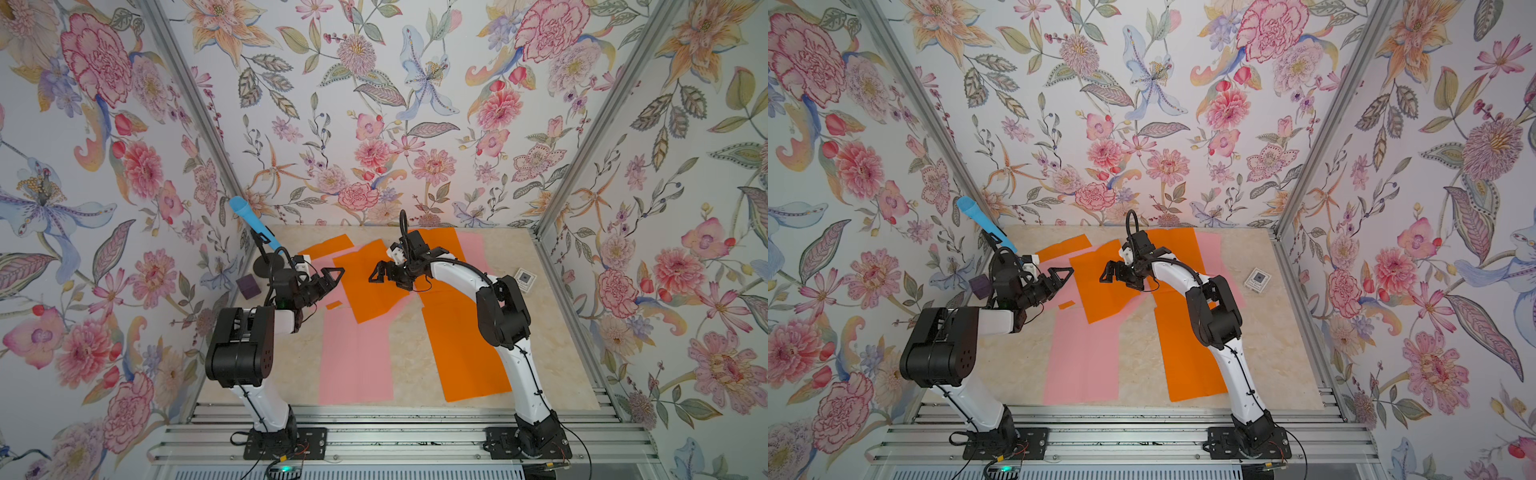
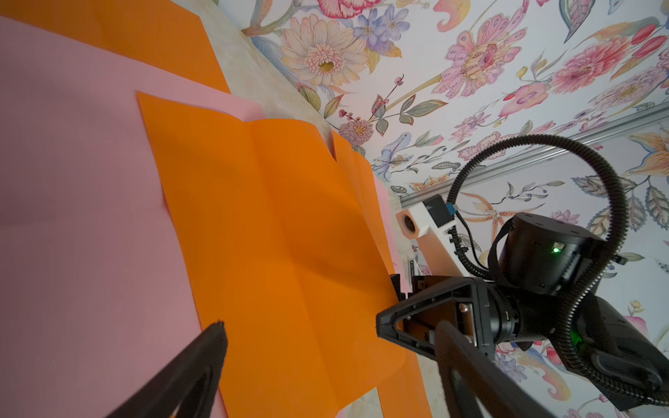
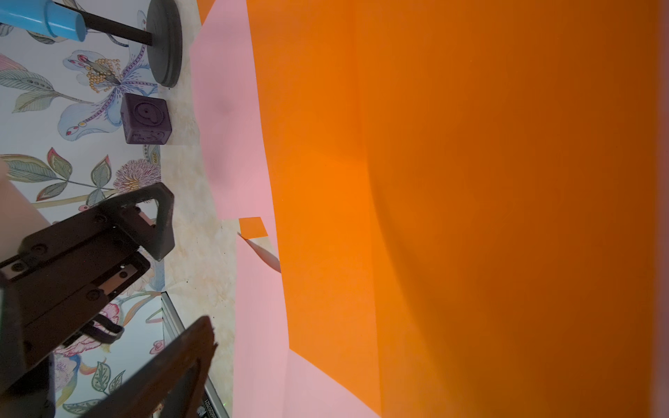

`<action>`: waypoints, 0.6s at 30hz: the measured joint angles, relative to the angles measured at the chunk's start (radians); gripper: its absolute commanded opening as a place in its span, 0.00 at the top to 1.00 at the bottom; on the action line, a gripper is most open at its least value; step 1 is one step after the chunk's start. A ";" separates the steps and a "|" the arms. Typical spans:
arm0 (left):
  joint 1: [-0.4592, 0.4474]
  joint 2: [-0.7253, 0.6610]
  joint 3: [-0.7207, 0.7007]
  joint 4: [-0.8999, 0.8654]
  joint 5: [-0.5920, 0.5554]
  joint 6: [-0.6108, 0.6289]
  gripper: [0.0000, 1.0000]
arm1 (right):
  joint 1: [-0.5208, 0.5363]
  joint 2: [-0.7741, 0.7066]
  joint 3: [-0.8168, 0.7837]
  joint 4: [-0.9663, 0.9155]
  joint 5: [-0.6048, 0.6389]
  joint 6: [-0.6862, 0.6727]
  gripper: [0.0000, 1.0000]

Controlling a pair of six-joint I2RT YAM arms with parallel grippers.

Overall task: Sort the scattered colored papers by color
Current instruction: Pick up the colored paper.

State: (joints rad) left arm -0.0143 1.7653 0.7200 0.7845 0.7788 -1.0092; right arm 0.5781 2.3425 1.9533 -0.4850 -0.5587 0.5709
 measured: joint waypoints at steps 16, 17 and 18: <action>-0.164 0.205 0.162 -0.088 -0.133 0.043 0.07 | -0.011 -0.039 -0.027 -0.021 -0.013 0.002 0.01; -0.164 0.211 0.167 -0.100 -0.140 0.051 0.07 | -0.011 -0.047 -0.032 -0.019 -0.017 0.002 0.02; -0.164 0.216 0.170 -0.113 -0.144 0.056 0.07 | -0.011 -0.053 -0.034 -0.019 -0.022 0.002 0.03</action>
State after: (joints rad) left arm -0.1783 1.9816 0.8902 0.6720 0.6346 -0.9527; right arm 0.5667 2.2890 1.9198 -0.5045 -0.5804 0.5728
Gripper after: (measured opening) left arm 0.934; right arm 0.983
